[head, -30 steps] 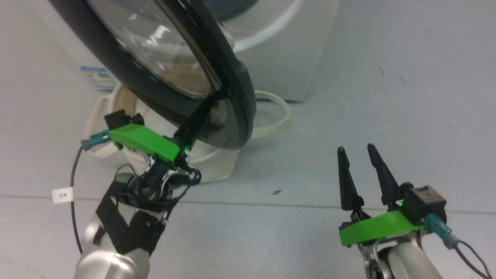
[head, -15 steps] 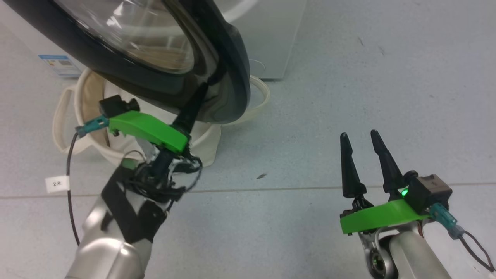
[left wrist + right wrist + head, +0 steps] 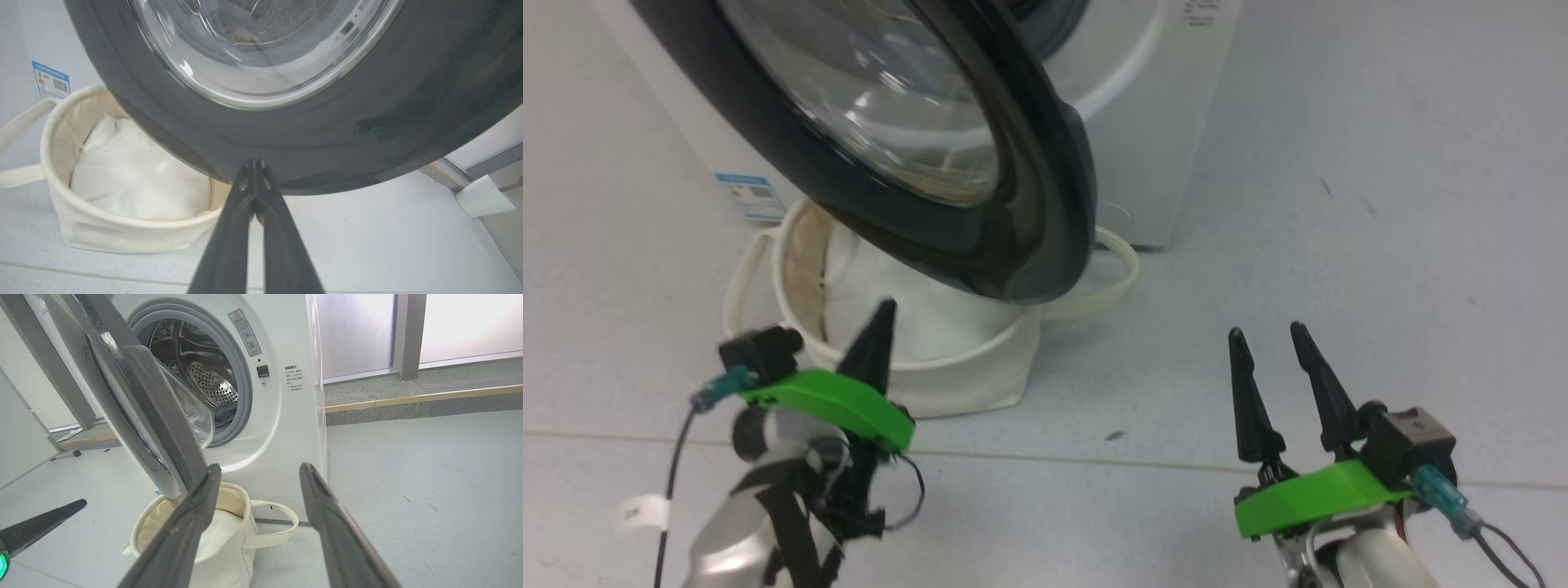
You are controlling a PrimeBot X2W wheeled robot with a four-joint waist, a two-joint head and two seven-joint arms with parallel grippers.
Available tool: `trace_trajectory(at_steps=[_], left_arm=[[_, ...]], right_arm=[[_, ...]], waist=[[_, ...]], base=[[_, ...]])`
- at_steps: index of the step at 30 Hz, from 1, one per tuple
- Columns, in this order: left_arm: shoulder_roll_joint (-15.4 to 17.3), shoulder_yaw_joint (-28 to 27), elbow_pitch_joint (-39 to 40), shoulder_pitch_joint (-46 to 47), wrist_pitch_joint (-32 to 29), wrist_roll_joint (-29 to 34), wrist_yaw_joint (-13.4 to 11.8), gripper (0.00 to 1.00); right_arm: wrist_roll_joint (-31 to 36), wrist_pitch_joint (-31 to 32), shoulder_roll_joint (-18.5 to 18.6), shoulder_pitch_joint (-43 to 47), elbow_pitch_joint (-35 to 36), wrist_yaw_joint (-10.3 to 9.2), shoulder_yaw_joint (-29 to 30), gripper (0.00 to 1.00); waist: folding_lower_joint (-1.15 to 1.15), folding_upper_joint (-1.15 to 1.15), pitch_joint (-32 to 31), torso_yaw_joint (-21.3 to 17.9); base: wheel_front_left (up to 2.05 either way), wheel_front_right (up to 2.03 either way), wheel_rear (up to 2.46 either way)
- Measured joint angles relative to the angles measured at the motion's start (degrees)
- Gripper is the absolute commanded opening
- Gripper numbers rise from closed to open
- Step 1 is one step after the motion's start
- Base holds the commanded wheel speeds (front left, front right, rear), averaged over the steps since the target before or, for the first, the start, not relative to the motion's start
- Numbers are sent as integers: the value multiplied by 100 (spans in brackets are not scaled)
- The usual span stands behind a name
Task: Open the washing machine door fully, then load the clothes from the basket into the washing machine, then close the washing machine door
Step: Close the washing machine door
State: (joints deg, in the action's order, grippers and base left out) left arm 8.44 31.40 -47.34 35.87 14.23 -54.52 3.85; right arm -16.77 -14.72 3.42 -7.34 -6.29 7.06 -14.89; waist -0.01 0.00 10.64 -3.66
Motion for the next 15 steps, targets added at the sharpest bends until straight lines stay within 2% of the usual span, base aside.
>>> trace_trajectory(at_steps=[3,5,7,10,15], left_arm=[[-10,-939,953,-292,3,999,-425,0],[-79,-1467,1688,-584,9,1781,-567,0],[-254,-1825,2299,-1044,40,2391,-556,0],[-494,-2100,2787,-1782,43,3039,-436,0],[-569,-2381,3230,-2313,43,3715,-272,0]], right_arm=[[5,0,-3,136,-16,0,11,100],[5,0,-5,182,-16,0,11,100],[5,0,-9,212,-18,0,8,100],[12,0,-13,213,-19,0,10,100],[12,0,-14,296,-47,0,34,100]], waist=[[0,0,-167,155],[0,0,-271,245],[0,0,-357,324],[0,0,-439,408],[0,0,-547,467]], base=[[0,0,0],[0,0,0],[0,0,0],[0,0,0],[0,0,0]])
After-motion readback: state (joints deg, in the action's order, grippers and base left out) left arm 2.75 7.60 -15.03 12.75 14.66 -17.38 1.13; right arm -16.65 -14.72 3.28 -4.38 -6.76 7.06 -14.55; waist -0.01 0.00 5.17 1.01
